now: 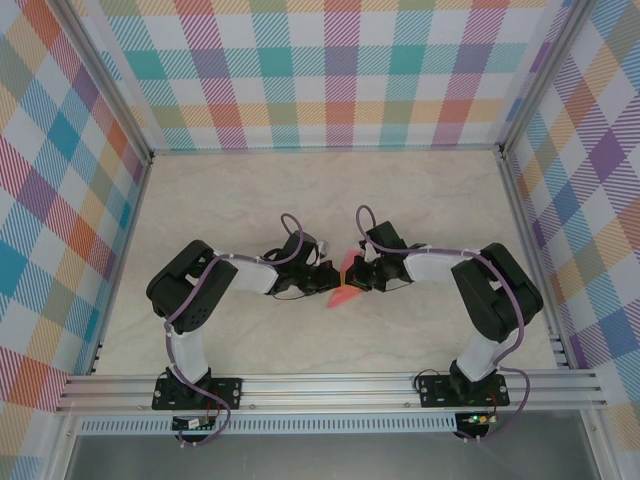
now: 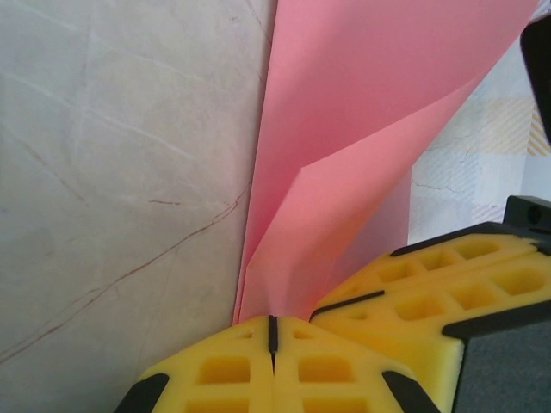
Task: Fold a paper plane with a square sheet of paper (pick it up from the middle)
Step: Fourth fold the wing at the center of the table.
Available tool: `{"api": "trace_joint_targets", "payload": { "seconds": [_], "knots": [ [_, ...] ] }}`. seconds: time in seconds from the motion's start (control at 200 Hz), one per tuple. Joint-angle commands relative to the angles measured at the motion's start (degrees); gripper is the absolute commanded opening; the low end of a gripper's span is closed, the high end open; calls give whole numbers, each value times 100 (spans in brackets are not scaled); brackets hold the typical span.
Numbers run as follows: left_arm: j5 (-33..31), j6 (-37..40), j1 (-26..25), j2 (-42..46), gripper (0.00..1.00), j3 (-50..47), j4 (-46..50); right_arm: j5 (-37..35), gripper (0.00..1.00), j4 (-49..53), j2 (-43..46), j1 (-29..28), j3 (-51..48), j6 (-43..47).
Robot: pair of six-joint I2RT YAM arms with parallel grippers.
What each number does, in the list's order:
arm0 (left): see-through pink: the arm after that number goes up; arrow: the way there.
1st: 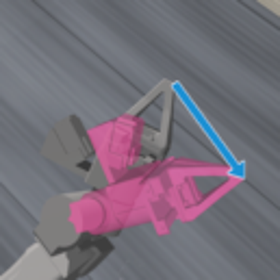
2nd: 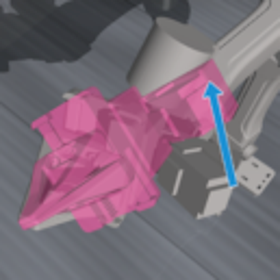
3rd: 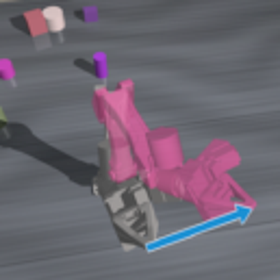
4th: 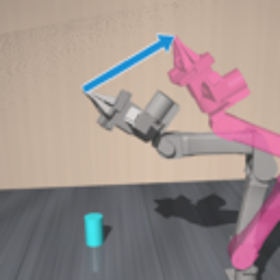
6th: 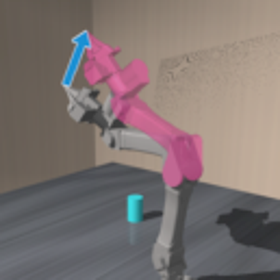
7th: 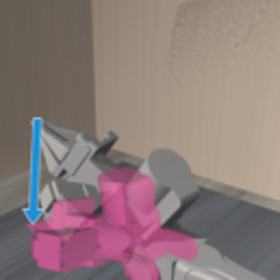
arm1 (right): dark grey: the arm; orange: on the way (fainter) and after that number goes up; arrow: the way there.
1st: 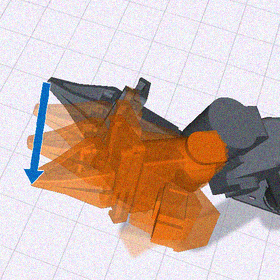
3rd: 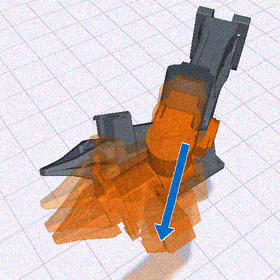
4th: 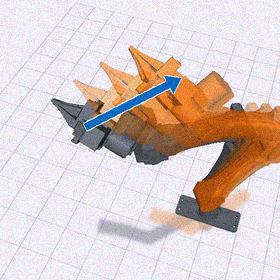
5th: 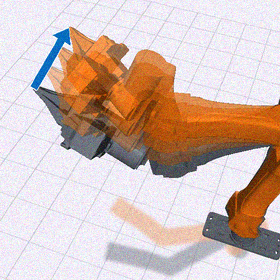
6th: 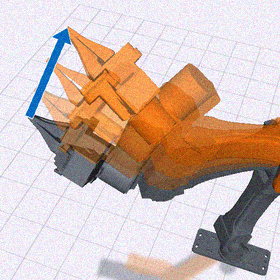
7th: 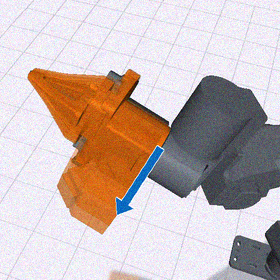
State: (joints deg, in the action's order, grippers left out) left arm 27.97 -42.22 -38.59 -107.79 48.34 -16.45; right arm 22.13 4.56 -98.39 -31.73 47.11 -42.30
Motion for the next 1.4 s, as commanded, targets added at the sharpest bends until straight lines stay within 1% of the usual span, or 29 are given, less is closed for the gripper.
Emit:
{"api": "trace_joint_targets", "payload": {
  "seconds": [0.0, 0.22, 0.5, 0.635, 0.785, 0.865, 1.045, 1.285, 1.395],
  "knots": [
    [-745, 241, 36, -547, 0, -217, 1134, 19, 1, -32, -183, 46, 253, 170],
    [-737, 293, 37, -531, 0, -237, 1205, -136, 1, -188, -534, 198, 145, 108],
    [-733, 318, 47, -542, 0, -264, 1240, -103, 1, -57, -171, 396, 330, 230],
    [-723, 319, 40, -542, 0, -266, 1227, -155, 1, -75, -426, 539, 330, 259],
    [-696, 319, 35, -541, 0, -290, 1205, -393, 1, -42, -600, 705, 281, 344],
    [-687, 328, 37, -547, 0, -290, 1205, -353, 1, 8, -616, 793, 353, 405],
    [-687, 351, 36, -520, 0, -297, 1232, -226, 2, 20, -453, 799, 508, 442],
    [-678, 368, 38, -514, 0, -299, 1258, -125, 2, -115, -928, 1074, 589, 460],
    [-681, 364, 37, -497, 0, -316, 1262, -88, 2, -137, -899, 1177, 589, 468]
  ]
}}
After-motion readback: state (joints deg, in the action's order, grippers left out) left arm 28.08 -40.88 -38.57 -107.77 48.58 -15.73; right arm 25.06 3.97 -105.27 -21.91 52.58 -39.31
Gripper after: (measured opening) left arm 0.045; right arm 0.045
